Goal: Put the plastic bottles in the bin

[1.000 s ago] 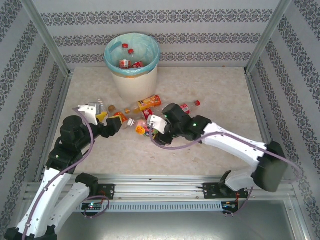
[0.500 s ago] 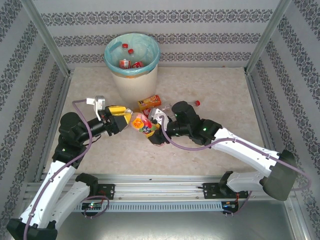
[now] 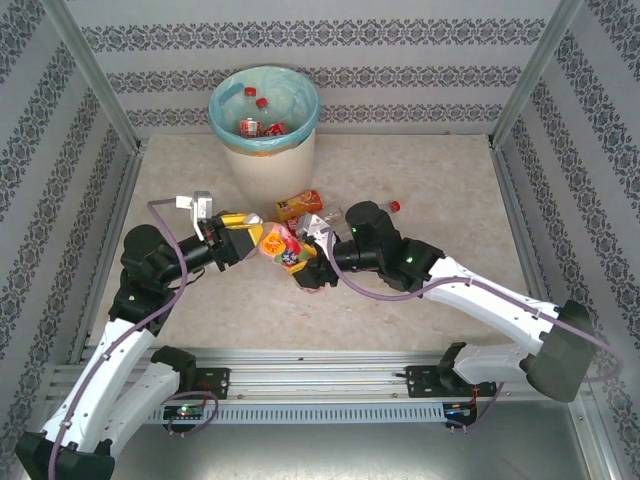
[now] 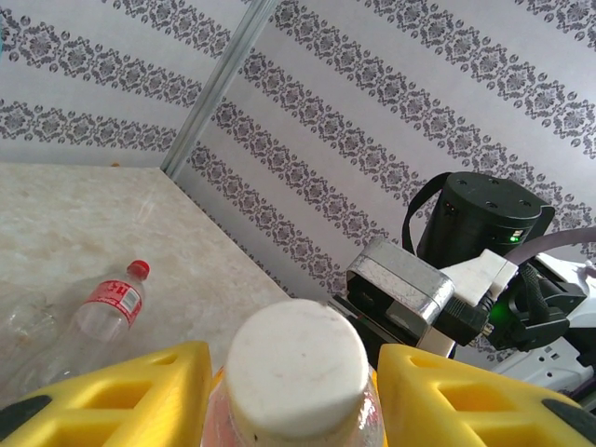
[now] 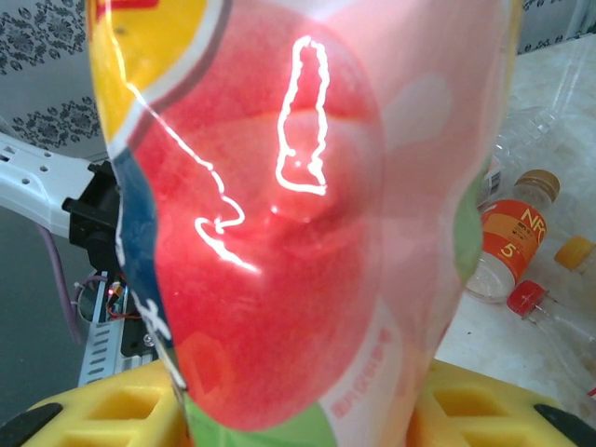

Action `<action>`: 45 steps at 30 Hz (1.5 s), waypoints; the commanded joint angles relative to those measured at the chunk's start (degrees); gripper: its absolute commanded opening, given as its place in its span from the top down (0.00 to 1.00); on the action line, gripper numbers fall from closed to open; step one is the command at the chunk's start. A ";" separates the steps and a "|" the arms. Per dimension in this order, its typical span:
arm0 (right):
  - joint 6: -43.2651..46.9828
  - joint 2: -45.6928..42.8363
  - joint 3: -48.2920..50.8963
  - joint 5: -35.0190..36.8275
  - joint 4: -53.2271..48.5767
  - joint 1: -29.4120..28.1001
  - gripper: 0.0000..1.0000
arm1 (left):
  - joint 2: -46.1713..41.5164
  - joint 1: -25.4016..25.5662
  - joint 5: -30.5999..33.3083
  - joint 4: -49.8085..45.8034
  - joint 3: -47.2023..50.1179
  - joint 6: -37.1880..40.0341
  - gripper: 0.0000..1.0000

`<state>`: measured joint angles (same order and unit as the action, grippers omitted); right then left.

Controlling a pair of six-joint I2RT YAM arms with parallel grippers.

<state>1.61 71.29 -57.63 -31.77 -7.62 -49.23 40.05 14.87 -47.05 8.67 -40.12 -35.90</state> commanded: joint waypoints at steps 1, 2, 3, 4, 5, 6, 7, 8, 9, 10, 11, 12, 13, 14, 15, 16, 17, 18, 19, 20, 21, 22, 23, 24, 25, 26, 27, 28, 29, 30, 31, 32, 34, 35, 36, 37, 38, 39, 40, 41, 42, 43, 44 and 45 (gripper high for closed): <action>-0.96 -0.40 0.66 -2.71 3.21 0.37 0.54 | 0.02 -0.25 -1.91 4.07 -0.14 -0.84 0.50; -1.06 -0.48 0.67 -2.99 3.53 0.28 0.54 | 0.24 -0.28 -1.99 4.15 -0.01 -0.79 0.51; -1.08 -0.45 0.81 -3.19 3.57 0.19 0.54 | 0.37 -0.21 -1.96 4.24 0.05 -0.84 0.54; -1.02 -0.45 0.81 -3.35 3.60 0.18 0.54 | 0.51 -0.21 -1.95 4.37 0.17 -0.83 0.57; -1.08 -0.36 0.85 -3.41 3.50 0.10 0.54 | 0.55 -0.27 -1.83 4.50 0.26 -0.92 0.60; -1.07 -0.19 0.85 -3.51 3.41 0.08 0.54 | 0.55 -0.24 -1.70 4.67 0.33 -0.99 0.61; -1.00 -0.18 0.88 -3.56 3.31 0.10 0.54 | 0.55 -0.23 -1.50 4.82 0.41 -1.01 0.64; -0.95 -0.19 0.86 -3.50 3.15 0.17 0.53 | 0.47 -0.28 -1.26 5.08 0.39 -1.17 0.68; -0.92 -0.23 1.01 -3.40 3.16 0.10 0.53 | 0.28 -0.28 -0.65 5.20 0.56 -1.35 0.71; -0.96 -0.18 1.06 -3.25 3.14 0.10 0.53 | 0.08 -0.28 -0.10 5.41 0.52 -1.55 0.72; -0.94 -0.20 1.11 -2.88 3.15 0.10 0.52 | -0.09 -0.28 0.36 5.87 0.57 -1.80 0.74; -0.92 -0.29 1.21 -2.71 3.07 0.09 0.52 | -0.30 -0.20 0.85 6.16 0.58 -1.85 0.74; -0.86 -0.27 1.29 -2.56 3.02 0.10 0.52 | -0.40 -0.22 1.27 6.27 0.52 -1.89 0.75; -0.90 -0.19 1.32 -2.59 2.95 0.10 0.52 | -0.50 -0.25 1.81 6.32 0.39 -1.94 0.74; -0.74 -0.13 1.37 -2.75 2.92 0.08 0.53 | -0.50 -0.21 2.29 6.49 0.33 -2.03 0.68; -0.94 -0.02 1.32 -3.05 2.85 0.10 0.53 | -0.42 -0.24 2.71 6.68 0.37 -2.19 0.53; -1.04 0.06 1.28 -3.48 2.89 0.10 0.53 | -0.33 -0.28 3.28 6.88 0.45 -2.46 0.40; -1.08 0.08 1.27 -4.01 2.92 0.09 0.53 | -0.17 -0.24 3.76 7.32 0.60 -2.87 0.38; -1.16 0.11 1.24 -4.17 2.93 0.02 0.54 | 0.00 -0.28 3.68 7.93 0.78 -3.21 0.38; -1.17 0.08 1.23 -4.26 2.90 0.01 0.54 | 0.31 -0.26 3.49 8.72 0.96 -3.74 0.42; -1.27 -0.01 1.37 -4.42 2.92 -0.06 0.54 | 0.67 -0.28 3.23 9.17 1.05 -4.10 0.49; -1.34 -0.14 1.45 -4.35 2.87 -0.07 0.54 | 0.86 -0.22 3.01 9.40 1.01 -4.26 0.55; -1.33 -0.34 1.48 -4.12 2.87 -0.07 0.54 | 1.13 -0.23 2.68 9.52 0.93 -4.39 0.59; -1.30 -0.59 1.63 -3.93 2.92 -0.07 0.54 | 1.11 -0.28 2.44 9.51 0.90 -4.37 0.61; -1.34 -0.75 1.72 -3.83 2.88 -0.07 0.54 | 1.09 -0.27 2.46 9.40 0.83 -4.35 0.62; -1.31 -0.88 1.77 -3.74 2.88 -0.07 0.54 | 1.04 -0.26 2.38 9.33 0.88 -4.36 0.60; -1.28 -0.97 1.74 -3.56 2.90 -0.07 0.53 | 1.07 -0.21 2.05 9.23 0.91 -4.49 0.53; -1.34 -0.97 1.74 -3.55 3.00 -0.07 0.53 | 1.04 -0.28 1.56 9.29 0.75 -4.73 0.45; -1.35 -0.97 1.78 -3.46 3.11 -0.07 0.53 | 1.16 -0.21 1.06 9.14 0.72 -4.86 0.39; -1.50 -0.97 1.75 -3.40 3.29 -0.07 0.53 | 1.24 -0.15 0.37 8.84 0.67 -4.73 0.36; -1.60 -0.89 1.73 -3.39 3.45 -0.07 0.53 | 1.27 -0.13 -0.08 8.45 0.50 -4.52 0.34; -1.67 -0.76 1.63 -3.39 3.61 -0.07 0.53 | 1.26 -0.18 -0.17 7.76 0.52 -4.27 0.33; -1.65 -0.63 1.45 -3.39 3.84 -0.07 0.53 | 1.17 -0.07 -0.37 6.35 0.54 -3.64 0.33; -1.76 -0.54 1.29 -3.34 3.89 -0.07 0.53 | 1.18 -0.02 -0.41 5.58 0.40 -3.35 0.34; -1.77 -0.45 1.12 -3.24 3.93 -0.05 0.53 | 1.17 0.04 -0.69 5.04 0.40 -3.06 0.37; -1.73 -0.45 1.04 -3.13 3.97 -0.07 0.53 | 1.21 0.07 -0.95 5.04 0.53 -2.97 0.40; -1.85 -0.33 0.95 -3.10 3.94 -0.07 0.53 | 1.21 0.19 -1.23 5.09 0.48 -3.02 0.43; -1.85 -0.28 0.86 -3.16 3.94 -0.07 0.53 | 1.22 0.32 -1.43 5.15 0.55 -2.99 0.46; -1.91 -0.19 0.87 -3.34 3.97 -0.07 0.53 | 1.26 0.32 -1.63 5.22 0.46 -2.99 0.49; -2.00 -0.10 0.82 -3.45 3.95 -0.07 0.53 | 1.26 0.34 -1.77 5.39 0.44 -3.01 0.51; -2.04 -0.05 0.76 -3.46 3.95 -0.07 0.53 | 1.26 0.42 -1.79 5.51 0.39 -3.04 0.51; -2.05 -0.01 0.68 -3.47 3.93 -0.09 0.53 | 1.34 0.47 -1.74 5.57 0.39 -3.00 0.52; -2.11 -0.01 0.76 -3.55 4.03 -0.16 0.53 | 1.48 0.57 -1.71 5.57 0.44 -2.95 0.52; -2.13 -0.01 0.74 -3.56 4.06 -0.16 0.53 | 1.53 0.61 -1.71 5.64 0.46 -3.03 0.51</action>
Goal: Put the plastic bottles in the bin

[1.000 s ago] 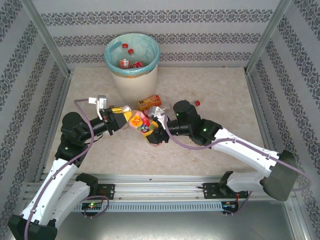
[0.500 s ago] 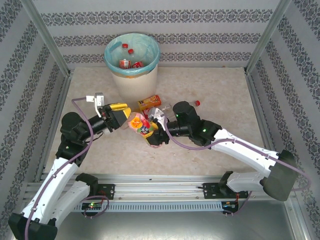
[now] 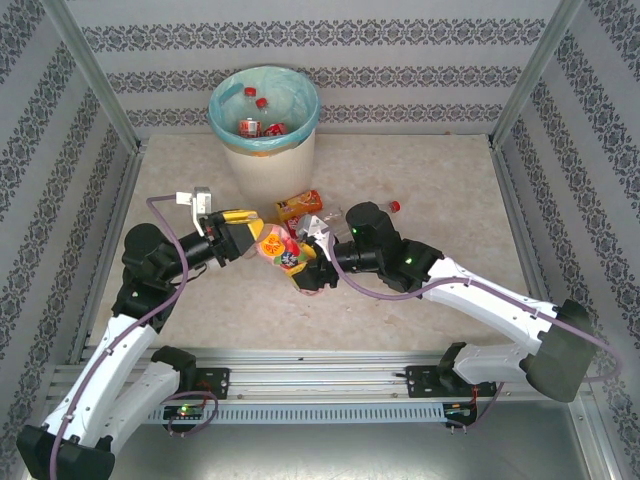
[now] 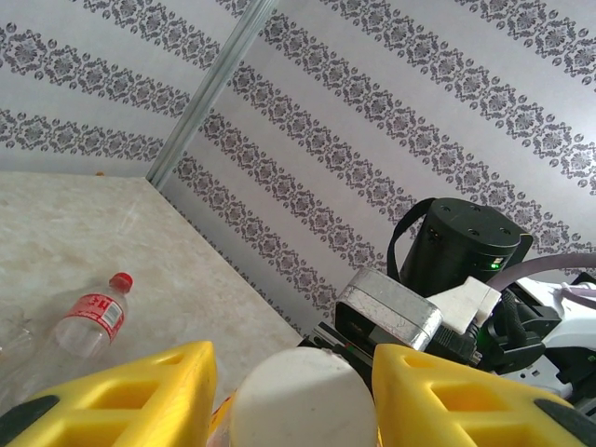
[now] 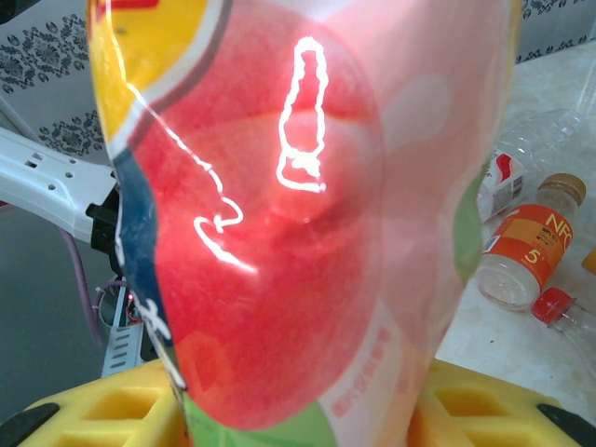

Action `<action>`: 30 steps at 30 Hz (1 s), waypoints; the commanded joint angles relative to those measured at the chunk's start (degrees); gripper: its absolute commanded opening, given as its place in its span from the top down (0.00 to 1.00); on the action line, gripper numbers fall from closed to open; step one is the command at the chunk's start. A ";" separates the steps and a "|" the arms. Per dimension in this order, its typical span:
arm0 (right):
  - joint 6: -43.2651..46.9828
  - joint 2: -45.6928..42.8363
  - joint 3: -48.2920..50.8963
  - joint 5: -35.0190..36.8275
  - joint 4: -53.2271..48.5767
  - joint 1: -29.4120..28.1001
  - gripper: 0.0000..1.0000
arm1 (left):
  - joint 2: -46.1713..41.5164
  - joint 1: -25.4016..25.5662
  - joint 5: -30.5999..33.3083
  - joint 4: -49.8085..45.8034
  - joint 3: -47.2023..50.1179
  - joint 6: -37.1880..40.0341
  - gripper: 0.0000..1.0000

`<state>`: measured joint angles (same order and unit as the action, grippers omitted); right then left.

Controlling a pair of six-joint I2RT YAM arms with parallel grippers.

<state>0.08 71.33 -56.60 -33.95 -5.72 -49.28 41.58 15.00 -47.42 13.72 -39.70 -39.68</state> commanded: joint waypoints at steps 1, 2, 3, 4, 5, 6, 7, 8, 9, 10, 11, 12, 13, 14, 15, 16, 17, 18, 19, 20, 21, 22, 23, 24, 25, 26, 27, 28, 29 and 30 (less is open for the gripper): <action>-0.59 0.03 -0.29 -1.38 2.12 -0.12 0.53 | 0.12 0.52 -1.31 0.65 0.11 0.77 0.49; -0.67 0.04 -0.40 -1.38 2.12 -0.12 0.53 | 0.27 0.48 -1.13 0.64 0.22 0.78 0.45; -0.67 0.04 -0.39 -1.48 2.13 -0.18 0.53 | 0.28 0.57 -1.02 0.68 0.37 0.82 0.43; -0.59 -0.01 -0.36 -1.47 2.03 -0.27 0.53 | 0.36 0.70 -0.97 0.65 0.45 0.80 0.42; -0.52 -0.04 -0.46 -1.47 2.05 -0.21 0.53 | 0.43 0.71 -0.95 0.61 0.51 0.91 0.43; -0.60 -0.01 -0.47 -1.48 2.07 -0.21 0.53 | 0.54 0.78 -1.00 0.60 0.51 0.87 0.46; -0.60 0.01 -0.44 -1.49 2.09 -0.21 0.53 | 0.59 0.87 -1.03 0.76 0.59 0.89 0.49; -0.60 -0.03 -0.45 -1.52 2.05 -0.21 0.53 | 0.53 0.88 -1.03 0.87 0.67 0.90 0.52; -0.53 -0.03 -0.54 -1.47 2.07 -0.20 0.53 | 0.59 0.96 -1.05 1.05 0.75 0.92 0.56; -0.52 0.00 -0.57 -1.38 2.05 -0.24 0.53 | 0.68 0.92 -1.01 0.98 0.64 1.00 0.60; -0.52 0.03 -0.53 -1.38 2.04 -0.21 0.53 | 0.68 0.92 -0.95 1.14 0.62 0.99 0.65; -0.52 0.04 -0.58 -1.23 2.03 -0.26 0.52 | 0.73 0.96 -1.09 1.22 0.51 0.96 0.68; -0.52 0.10 -0.53 -1.09 2.02 -0.21 0.52 | 0.69 0.95 -1.02 1.29 0.39 1.00 0.71; -0.47 0.12 -0.62 -0.82 2.15 -0.25 0.51 | 0.71 0.98 -0.63 1.32 0.25 0.98 0.73; -0.50 0.22 -0.68 -0.36 2.03 -0.23 0.50 | 0.67 0.94 0.20 1.23 0.08 1.07 0.75; -0.45 0.26 -0.90 0.41 1.98 -0.24 0.47 | 0.54 0.95 1.09 1.10 -0.23 1.13 0.78; -0.70 0.32 -1.18 2.16 1.84 -0.21 0.42 | 0.53 0.91 2.67 0.78 -0.77 1.42 0.85; -1.06 0.38 -1.49 4.60 1.52 -0.25 0.38 | 0.60 0.98 4.39 0.18 -1.84 1.76 0.91; -1.40 0.32 -1.96 7.10 0.98 -0.27 0.34 | 0.75 0.91 6.28 -0.66 -3.04 2.25 0.94; -1.56 0.13 -2.69 9.93 0.26 -0.22 0.30 | 1.24 0.91 8.09 -1.65 -4.94 3.07 0.96; -1.67 -0.30 -3.41 12.74 -0.70 -0.22 0.26 | 1.90 0.95 10.08 -3.00 -7.49 4.12 0.97; -1.67 -1.06 -3.95 15.01 -1.43 -0.21 0.26 | 2.64 0.97 11.63 -3.96 -9.94 5.08 0.97; -1.54 -2.09 -4.30 17.25 -1.99 -0.16 0.25 | 3.76 0.90 13.37 -5.31 -13.10 6.46 0.99; -1.40 -3.29 -4.41 20.22 -2.42 -0.09 0.25 | 5.12 0.95 14.99 -6.78 -16.69 8.13 1.00; -1.35 -4.42 -4.41 22.36 -2.61 -0.01 0.24 | 6.46 0.98 16.42 -8.01 -19.79 9.76 1.00; -1.22 -6.05 -4.29 24.46 -2.70 0.12 0.22 | 8.20 0.91 18.26 -9.44 -23.57 11.69 1.00; -1.09 -7.75 -3.97 26.08 -2.64 0.27 0.21 | 10.08 0.93 20.38 -10.69 -27.09 13.35 1.00; -1.02 -9.39 -3.54 27.23 -2.47 0.40 0.19 | 11.79 0.95 22.22 -11.52 -29.88 14.45 1.00; -1.01 -11.21 -2.99 28.27 -2.23 0.62 0.15 | 14.00 0.94 24.49 -12.09 -32.83 15.62 1.00; -0.90 -12.91 -2.45 29.25 -2.00 0.73 0.11 | 16.33 0.96 26.11 -12.18 -35.50 16.62 1.00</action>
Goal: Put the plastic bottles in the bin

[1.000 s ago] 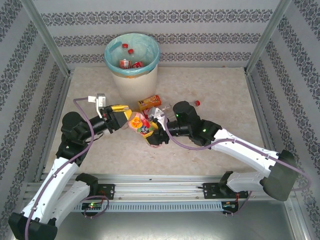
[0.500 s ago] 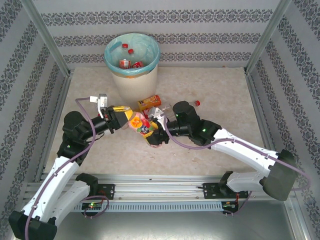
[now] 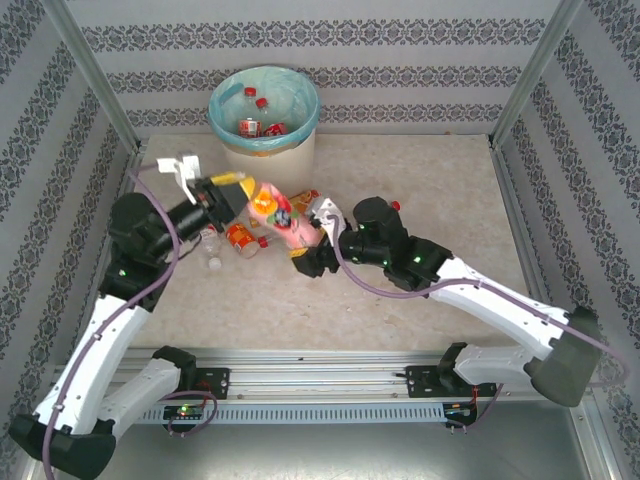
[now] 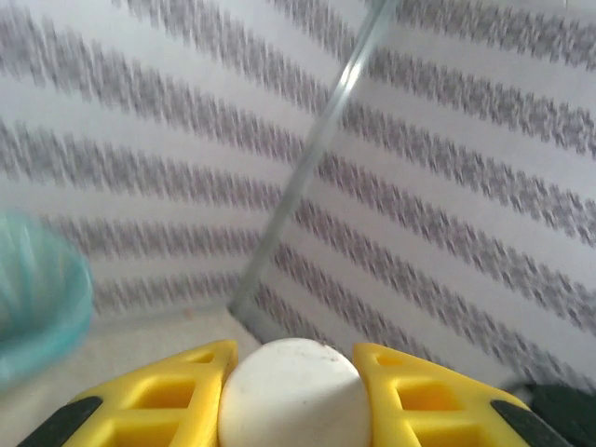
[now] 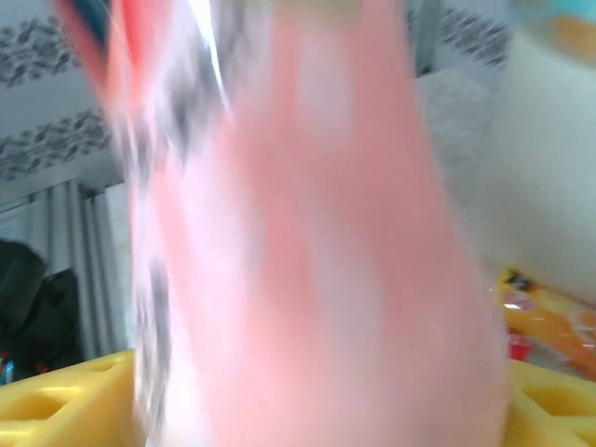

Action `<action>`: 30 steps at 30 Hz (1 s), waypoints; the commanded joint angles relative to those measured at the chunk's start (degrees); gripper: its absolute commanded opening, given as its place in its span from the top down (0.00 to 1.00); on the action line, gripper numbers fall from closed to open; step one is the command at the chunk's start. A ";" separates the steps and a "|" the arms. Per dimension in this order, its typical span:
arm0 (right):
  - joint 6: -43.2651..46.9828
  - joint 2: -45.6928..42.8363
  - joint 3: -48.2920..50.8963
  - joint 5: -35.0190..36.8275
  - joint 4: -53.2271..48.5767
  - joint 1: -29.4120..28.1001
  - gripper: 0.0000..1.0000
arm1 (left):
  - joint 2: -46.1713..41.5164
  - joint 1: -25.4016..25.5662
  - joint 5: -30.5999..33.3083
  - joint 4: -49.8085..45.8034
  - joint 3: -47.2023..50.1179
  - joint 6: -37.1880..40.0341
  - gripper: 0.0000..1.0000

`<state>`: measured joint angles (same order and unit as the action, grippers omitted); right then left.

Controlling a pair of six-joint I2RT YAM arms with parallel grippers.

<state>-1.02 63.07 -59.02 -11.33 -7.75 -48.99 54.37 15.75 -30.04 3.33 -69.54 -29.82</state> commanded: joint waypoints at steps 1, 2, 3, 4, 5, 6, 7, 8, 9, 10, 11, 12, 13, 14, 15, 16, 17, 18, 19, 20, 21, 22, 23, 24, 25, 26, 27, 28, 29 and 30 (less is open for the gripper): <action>0.27 -6.35 0.39 7.17 -0.07 0.55 0.10 | 5.86 0.21 10.03 -1.56 -8.27 7.80 1.00; 0.39 -7.62 0.72 7.73 -0.35 0.63 0.10 | 8.14 0.21 11.11 -1.37 -10.51 8.63 1.00; 0.61 -9.30 1.12 8.49 -0.59 0.60 0.10 | 10.88 0.18 12.48 -1.43 -13.24 9.72 1.00; 0.88 -10.58 1.52 9.18 -0.92 0.65 0.09 | 13.15 0.16 13.86 -1.54 -15.72 10.57 1.00; 1.08 -11.91 2.23 10.20 -1.20 0.65 0.08 | 15.92 0.21 15.04 -1.25 -18.24 11.50 1.00; 1.18 -13.23 3.04 11.33 -1.37 0.64 0.08 | 18.67 0.15 16.07 -0.74 -20.84 12.66 1.00; 1.20 -14.24 3.88 12.39 -1.68 0.75 0.08 | 21.40 0.15 17.31 -0.97 -23.57 13.72 1.00; 1.00 -15.26 4.52 13.47 -2.05 0.74 0.08 | 23.89 0.20 18.04 -1.47 -26.08 14.54 1.00; 0.85 -16.28 5.15 14.21 -2.47 0.74 0.08 | 26.59 0.15 18.51 -2.51 -29.29 16.09 1.00; 0.35 -17.24 5.76 14.48 -2.86 0.74 0.08 | 29.45 0.22 19.27 -3.59 -32.31 17.94 1.00; 0.14 -18.10 6.29 14.52 -3.27 0.74 0.08 | 31.94 0.15 20.06 -4.88 -34.77 18.89 1.00; -0.34 -18.97 6.99 14.67 -3.45 0.74 0.08 | 34.74 0.08 20.97 -7.29 -38.27 20.28 1.00; -0.78 -19.84 7.62 14.85 -3.62 0.74 0.08 | 37.95 0.16 21.37 -10.23 -42.15 21.99 1.00; -1.15 -20.54 8.16 15.09 -3.67 0.81 0.08 | 40.67 0.16 21.95 -13.02 -45.35 23.07 1.00; -1.64 -21.27 8.69 15.33 -3.72 0.83 0.08 | 43.76 0.14 22.61 -16.42 -49.23 23.69 1.00; -2.13 -21.93 9.34 15.50 -3.76 0.83 0.08 | 47.03 0.15 22.82 -19.95 -53.21 24.33 1.00; -2.49 -22.42 9.84 15.62 -3.77 0.81 0.08 | 49.71 0.16 22.54 -22.88 -56.46 24.90 1.00; -2.98 -22.87 10.42 15.77 -3.76 0.78 0.08 | 52.85 0.23 22.25 -26.68 -60.56 25.22 1.00; -3.41 -23.31 10.91 15.73 -3.59 0.82 0.08 | 56.02 0.23 21.94 -30.33 -64.45 25.33 1.00; -3.68 -23.56 11.28 15.80 -3.53 0.83 0.09 | 58.26 0.24 21.31 -33.11 -67.38 25.45 1.00; -4.02 -23.74 11.68 15.73 -3.43 0.82 0.09 | 60.82 0.18 20.60 -35.86 -70.41 25.95 1.00; -4.45 -23.83 11.97 15.50 -3.29 0.87 0.09 | 62.80 0.27 20.55 -38.00 -72.47 26.46 1.00; -4.75 -23.95 12.17 15.16 -3.17 0.83 0.09 | 64.09 0.28 20.67 -39.31 -73.43 26.57 1.00; -5.06 -23.96 12.26 14.80 -3.16 0.83 0.10 | 65.22 0.25 20.59 -40.08 -73.93 26.74 1.00; -5.24 -23.84 12.34 14.37 -3.32 0.83 0.10 | 65.89 0.25 20.25 -40.20 -73.54 26.96 1.00; -5.28 -23.80 12.35 14.09 -3.32 0.82 0.10 | 66.19 0.26 20.00 -39.95 -72.99 27.22 1.00; -5.45 -23.82 12.44 14.06 -3.33 0.76 0.10 | 66.59 0.29 19.71 -39.66 -72.09 27.43 1.00; -5.64 -23.81 12.61 14.06 -3.19 0.74 0.10 | 67.01 0.22 19.60 -39.25 -71.28 27.48 1.00; -5.77 -23.78 12.78 14.06 -3.12 0.74 0.11 | 67.38 0.25 19.45 -39.19 -70.75 27.46 1.00; -5.91 -23.76 12.89 14.04 -3.06 0.74 0.11 | 67.89 0.26 19.11 -39.17 -70.17 27.45 1.00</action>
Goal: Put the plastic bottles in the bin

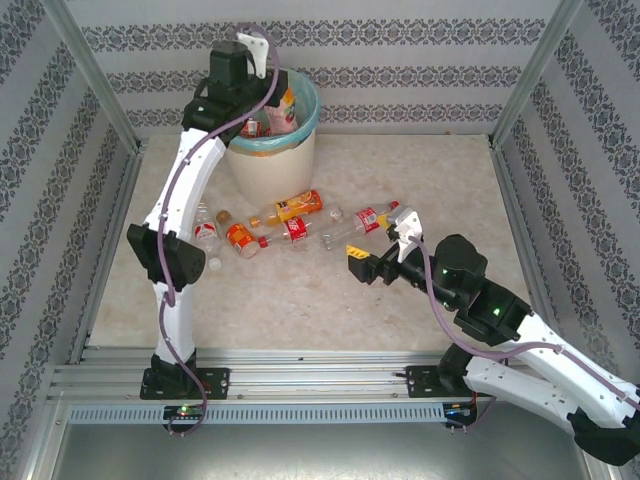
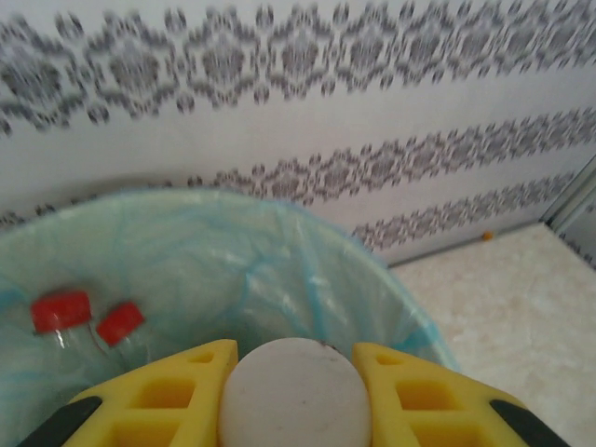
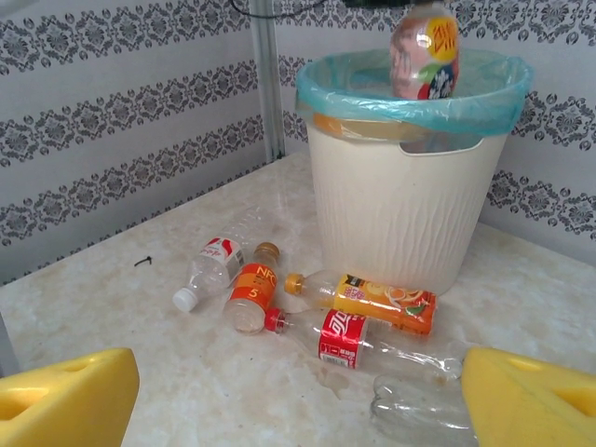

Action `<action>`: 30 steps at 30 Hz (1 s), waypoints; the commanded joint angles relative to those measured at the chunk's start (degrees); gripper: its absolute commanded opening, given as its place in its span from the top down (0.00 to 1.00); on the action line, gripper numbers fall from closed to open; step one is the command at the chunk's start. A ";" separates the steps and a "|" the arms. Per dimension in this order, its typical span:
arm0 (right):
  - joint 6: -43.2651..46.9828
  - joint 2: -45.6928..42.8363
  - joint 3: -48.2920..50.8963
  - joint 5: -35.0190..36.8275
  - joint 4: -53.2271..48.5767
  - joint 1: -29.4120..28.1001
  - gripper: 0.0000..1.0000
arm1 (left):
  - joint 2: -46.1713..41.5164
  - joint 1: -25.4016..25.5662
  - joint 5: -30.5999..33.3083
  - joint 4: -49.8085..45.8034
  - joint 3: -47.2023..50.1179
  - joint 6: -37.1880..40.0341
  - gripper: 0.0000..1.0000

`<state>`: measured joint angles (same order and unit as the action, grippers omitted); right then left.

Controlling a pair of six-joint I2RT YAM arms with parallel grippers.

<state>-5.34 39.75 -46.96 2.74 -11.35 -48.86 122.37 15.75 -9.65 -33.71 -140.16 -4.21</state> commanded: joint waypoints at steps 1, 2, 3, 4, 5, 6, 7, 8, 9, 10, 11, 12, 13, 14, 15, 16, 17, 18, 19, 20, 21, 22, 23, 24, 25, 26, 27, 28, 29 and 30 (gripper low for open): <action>-1.90 -0.37 0.94 -0.06 0.64 0.65 0.11 | 0.66 0.27 -1.70 -2.11 0.88 1.84 1.00; -2.12 -0.28 1.07 -0.06 0.69 0.61 0.11 | 1.17 0.28 -1.94 -2.14 1.24 1.75 1.00; -2.40 -0.24 1.16 -0.11 0.83 0.61 0.11 | 2.13 0.25 -2.32 -2.22 1.54 1.86 1.00; -2.71 -0.15 1.30 -0.11 0.94 0.61 0.11 | 3.19 0.27 -2.54 -2.70 1.40 1.97 1.00; -2.89 0.00 1.35 -0.11 1.01 0.61 0.11 | 4.30 0.25 -2.81 -3.45 1.01 2.01 1.00; -3.07 0.13 1.34 -0.19 0.99 0.62 0.11 | 5.22 0.26 -2.98 -4.08 0.77 2.10 1.00; -3.07 0.24 1.26 -0.25 0.90 0.61 0.11 | 6.19 0.25 -3.14 -4.85 0.44 2.23 1.00; -3.05 0.39 1.22 -0.20 0.71 0.62 0.11 | 7.05 0.32 -3.29 -5.44 0.26 2.27 1.00; -3.09 0.50 1.15 -0.21 0.47 0.61 0.11 | 7.72 0.29 -3.36 -5.72 0.32 2.23 1.00; -3.09 0.61 1.17 -0.06 0.35 0.61 0.11 | 8.47 0.32 -3.55 -5.91 0.40 2.40 1.00; -3.14 0.71 1.17 -0.02 0.28 0.61 0.11 | 9.02 0.25 -3.54 -6.07 0.27 2.56 1.00; -3.18 0.85 1.25 0.03 0.28 0.60 0.11 | 9.78 0.28 -3.29 -6.31 0.18 2.85 1.00; -3.34 1.05 1.21 0.02 0.28 0.61 0.11 | 10.45 0.30 -3.17 -6.68 -0.11 3.10 1.00; -3.39 1.18 1.17 -0.01 0.32 0.64 0.11 | 10.97 0.27 -3.06 -7.02 -0.46 3.35 1.00; -3.49 1.37 1.18 -0.11 0.28 0.61 0.11 | 11.52 0.29 -2.87 -7.35 -0.82 3.62 1.00; -3.52 1.65 1.08 -0.15 0.28 0.61 0.11 | 12.03 0.18 -2.55 -7.71 -1.16 3.82 1.00; -3.53 1.89 1.00 -0.11 0.28 0.61 0.11 | 12.55 0.17 -2.40 -7.95 -1.34 3.84 1.00; -3.62 2.20 0.84 -0.11 0.24 0.61 0.11 | 12.91 0.15 -2.28 -8.20 -1.60 3.95 1.00; -3.54 2.60 0.67 -0.24 0.13 0.61 0.11 | 13.37 -0.06 -2.22 -8.42 -1.75 3.95 1.00; -3.53 2.81 0.48 -0.28 0.11 0.61 0.11 | 13.65 -0.09 -2.22 -8.60 -1.87 3.86 1.00; -3.61 3.17 0.30 -0.37 0.14 0.61 0.11 | 14.05 -0.33 -2.38 -8.75 -1.95 3.64 1.00; -3.61 3.47 0.12 -0.39 0.16 0.55 0.11 | 14.32 -0.45 -2.71 -8.94 -2.00 3.30 1.00; -3.68 3.73 0.00 -0.50 0.18 0.61 0.11 | 14.54 -0.68 -2.98 -9.14 -2.04 3.02 1.00; -3.63 4.08 -0.22 -0.62 0.21 0.56 0.11 | 14.70 -0.93 -3.37 -9.31 -2.29 2.49 1.00; -3.59 4.42 -0.47 -0.78 0.20 0.61 0.11 | 14.62 -1.13 -4.04 -9.26 -2.36 1.92 0.98; -3.56 4.70 -0.79 -0.84 0.19 0.50 0.11 | 14.52 -1.22 -4.64 -9.17 -2.53 1.44 0.94; -3.48 5.01 -1.01 -0.91 0.12 0.52 0.12 | 14.42 -1.41 -5.28 -9.17 -3.27 1.07 0.85; -3.39 5.31 -1.24 -0.98 0.12 0.50 0.12 | 14.23 -1.55 -5.68 -9.17 -4.15 0.51 0.76; -3.36 5.53 -1.45 -1.00 0.15 0.52 0.12 | 14.00 -1.58 -5.88 -9.06 -4.91 0.01 0.71; -3.28 5.80 -1.71 -1.02 0.12 0.51 0.12 | 13.58 -1.68 -6.28 -8.80 -5.79 -0.50 0.65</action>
<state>-7.81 45.25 -46.26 2.33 -11.46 -48.86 135.24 14.98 -13.96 -37.80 -143.35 -2.59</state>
